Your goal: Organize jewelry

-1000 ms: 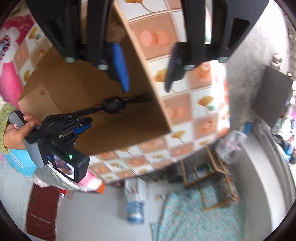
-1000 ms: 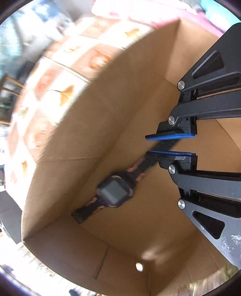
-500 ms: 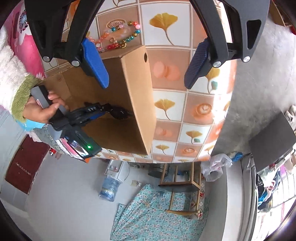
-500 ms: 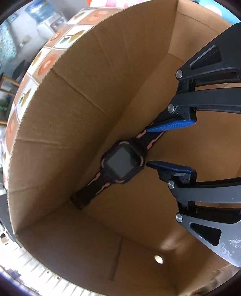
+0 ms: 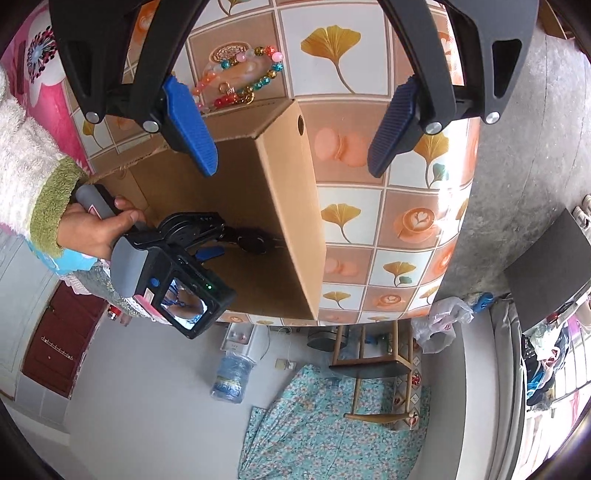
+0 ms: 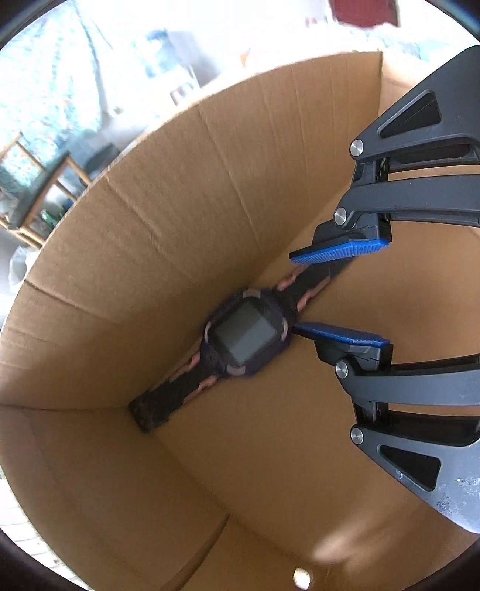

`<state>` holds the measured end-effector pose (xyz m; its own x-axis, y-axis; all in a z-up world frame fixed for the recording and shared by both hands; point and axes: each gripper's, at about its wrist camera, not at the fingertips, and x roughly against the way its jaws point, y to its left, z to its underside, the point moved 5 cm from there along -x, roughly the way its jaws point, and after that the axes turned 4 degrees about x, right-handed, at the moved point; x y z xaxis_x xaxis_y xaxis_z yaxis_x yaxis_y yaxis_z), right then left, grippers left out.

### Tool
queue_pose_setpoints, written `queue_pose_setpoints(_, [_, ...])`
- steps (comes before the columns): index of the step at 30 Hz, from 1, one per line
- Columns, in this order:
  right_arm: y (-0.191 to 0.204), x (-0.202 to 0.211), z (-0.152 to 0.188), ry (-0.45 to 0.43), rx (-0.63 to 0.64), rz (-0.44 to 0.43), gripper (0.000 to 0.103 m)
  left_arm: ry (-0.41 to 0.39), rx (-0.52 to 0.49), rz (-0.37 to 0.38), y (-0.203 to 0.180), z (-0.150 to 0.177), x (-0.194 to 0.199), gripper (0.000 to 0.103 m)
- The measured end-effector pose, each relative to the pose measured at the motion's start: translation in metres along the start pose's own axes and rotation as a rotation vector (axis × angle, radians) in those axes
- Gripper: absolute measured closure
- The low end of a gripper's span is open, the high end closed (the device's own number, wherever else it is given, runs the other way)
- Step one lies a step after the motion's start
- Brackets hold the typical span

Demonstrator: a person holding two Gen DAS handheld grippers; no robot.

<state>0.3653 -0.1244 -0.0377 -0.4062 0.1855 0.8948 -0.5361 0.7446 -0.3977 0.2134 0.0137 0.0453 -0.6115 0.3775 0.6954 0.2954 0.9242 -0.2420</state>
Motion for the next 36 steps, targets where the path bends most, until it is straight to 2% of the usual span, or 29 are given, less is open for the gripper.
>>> queue_pose_setpoints(4, [0.002, 0.011, 0.009, -0.003, -0.027, 0.021, 0.070, 0.005, 0.018, -0.002, 0.004, 0.006, 0.002, 0.021])
queue_pose_setpoints(7, [-0.007, 0.029, 0.019, -0.017, -0.079, -0.006, 0.062, 0.008, 0.025, -0.014, 0.009, 0.013, 0.007, 0.021])
queue_pose_setpoints(10, [-0.021, 0.068, 0.038, -0.080, -0.186, -0.080, 0.056, 0.009, 0.020, -0.031, 0.014, 0.022, 0.015, 0.021])
queue_pose_setpoints(12, [-0.033, 0.107, 0.059, -0.158, -0.278, -0.112, 0.052, 0.016, 0.014, -0.035, 0.017, 0.032, 0.020, 0.021])
queue_pose_setpoints(14, [-0.038, 0.157, 0.092, -0.274, -0.372, -0.148, 0.048, 0.033, 0.006, -0.036, 0.018, 0.042, 0.022, 0.020])
queue_pose_setpoints(17, [-0.024, 0.213, 0.148, -0.416, -0.468, -0.194, 0.040, 0.090, -0.009, -0.038, 0.016, 0.066, 0.018, 0.018])
queue_pose_setpoints(20, [0.001, 0.239, 0.210, -0.478, -0.560, -0.231, 0.031, 0.168, -0.025, -0.040, 0.009, 0.094, 0.007, 0.018])
queue_pose_setpoints(21, [0.017, 0.244, 0.224, -0.476, -0.594, -0.245, 0.030, 0.203, -0.030, -0.046, 0.006, 0.107, 0.000, 0.018])
queue_pose_setpoints(22, [0.015, 0.239, 0.245, -0.460, -0.631, -0.258, 0.030, 0.229, -0.040, -0.055, 0.003, 0.116, -0.006, 0.018])
queue_pose_setpoints(23, [0.032, 0.226, 0.266, -0.411, -0.674, -0.259, 0.030, 0.251, -0.053, -0.064, 0.000, 0.124, -0.011, 0.018])
queue_pose_setpoints(24, [0.047, 0.212, 0.266, -0.370, -0.702, -0.247, 0.030, 0.275, -0.073, -0.081, -0.005, 0.133, -0.018, 0.018])
queue_pose_setpoints(27, [0.078, 0.165, 0.301, -0.202, -0.786, -0.181, 0.030, 0.259, -0.179, -0.165, -0.018, 0.142, -0.026, 0.015])
queue_pose_setpoints(29, [0.095, 0.147, 0.316, -0.142, -0.807, -0.146, 0.030, 0.260, -0.183, -0.174, -0.021, 0.142, -0.028, 0.012])
queue_pose_setpoints(31, [0.103, 0.141, 0.311, -0.137, -0.804, -0.132, 0.030, 0.278, -0.141, -0.176, -0.018, 0.143, -0.032, 0.005])
queue_pose_setpoints(35, [0.111, 0.119, 0.300, -0.099, -0.748, -0.085, 0.030, 0.251, -0.121, -0.194, -0.018, 0.143, -0.031, 0.004])
queue_pose_setpoints(36, [0.114, 0.110, 0.290, -0.096, -0.741, -0.087, 0.026, 0.247, -0.111, -0.198, -0.018, 0.144, -0.031, 0.004])
